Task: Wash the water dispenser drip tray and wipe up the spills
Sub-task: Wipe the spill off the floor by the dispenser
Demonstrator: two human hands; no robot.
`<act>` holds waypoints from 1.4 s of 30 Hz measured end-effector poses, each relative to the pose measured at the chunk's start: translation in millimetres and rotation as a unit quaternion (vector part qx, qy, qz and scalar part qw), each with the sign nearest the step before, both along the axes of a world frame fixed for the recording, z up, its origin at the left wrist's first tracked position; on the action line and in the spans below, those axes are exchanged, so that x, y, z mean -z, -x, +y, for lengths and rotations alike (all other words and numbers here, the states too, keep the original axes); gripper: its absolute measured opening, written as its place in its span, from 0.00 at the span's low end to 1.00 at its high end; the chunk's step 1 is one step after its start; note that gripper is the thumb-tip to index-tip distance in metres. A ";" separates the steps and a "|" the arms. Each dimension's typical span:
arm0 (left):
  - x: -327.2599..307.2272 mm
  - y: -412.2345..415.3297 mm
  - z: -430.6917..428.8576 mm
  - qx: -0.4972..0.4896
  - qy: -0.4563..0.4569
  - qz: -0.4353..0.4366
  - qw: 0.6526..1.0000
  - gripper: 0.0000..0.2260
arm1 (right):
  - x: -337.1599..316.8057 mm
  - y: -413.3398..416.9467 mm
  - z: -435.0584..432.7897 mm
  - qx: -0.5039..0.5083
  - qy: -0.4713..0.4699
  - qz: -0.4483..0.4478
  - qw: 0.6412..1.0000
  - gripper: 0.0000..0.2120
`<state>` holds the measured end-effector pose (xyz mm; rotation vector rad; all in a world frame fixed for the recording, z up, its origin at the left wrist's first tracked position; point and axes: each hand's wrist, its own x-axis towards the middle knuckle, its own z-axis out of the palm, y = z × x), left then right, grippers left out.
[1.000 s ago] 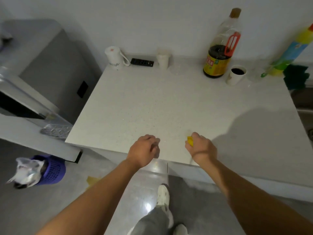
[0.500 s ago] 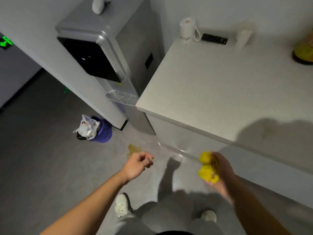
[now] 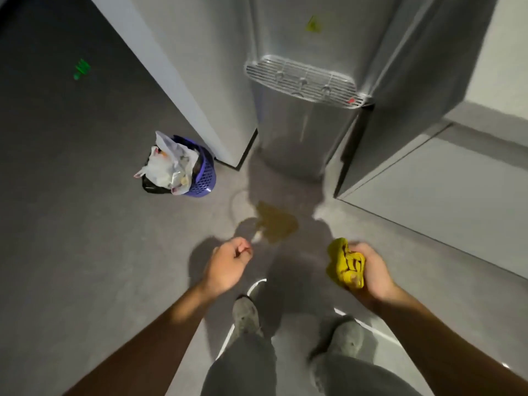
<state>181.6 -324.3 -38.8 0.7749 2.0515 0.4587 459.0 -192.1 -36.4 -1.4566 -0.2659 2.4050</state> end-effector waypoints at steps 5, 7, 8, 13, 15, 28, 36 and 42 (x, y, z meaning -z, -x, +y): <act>169.4 70.1 10.5 0.056 -0.013 0.059 0.997 0.08 | 185.6 57.1 14.5 -0.122 -0.103 -0.058 0.985 0.10; 255.5 92.3 17.0 0.092 -0.037 0.068 0.993 0.13 | 272.7 65.8 26.1 -0.161 -0.147 -0.124 0.968 0.10; 298.5 102.1 19.5 0.114 -0.042 0.081 0.989 0.15 | 315.5 67.3 31.7 -0.175 -0.175 -0.174 0.953 0.12; 497.6 142.9 30.0 0.233 -0.110 0.197 0.946 0.27 | 495.8 74.6 64.8 -0.281 -0.373 -0.336 0.818 0.23; 555.0 154.1 38.8 0.271 -0.122 0.248 0.922 0.28 | 543.8 75.8 68.6 -0.390 -0.475 -0.364 0.700 0.34; 649.2 162.1 39.2 0.269 -0.192 0.361 0.872 0.28 | 635.3 116.8 87.7 -0.502 -0.611 -0.431 0.435 0.31; 653.1 162.1 40.1 0.269 -0.185 0.376 0.867 0.29 | 646.6 123.8 117.4 -0.589 -0.700 -0.316 0.251 0.32; 660.7 161.4 38.1 0.268 -0.175 0.389 0.864 0.29 | 646.1 99.9 -10.8 -0.481 -0.646 -0.450 0.385 0.30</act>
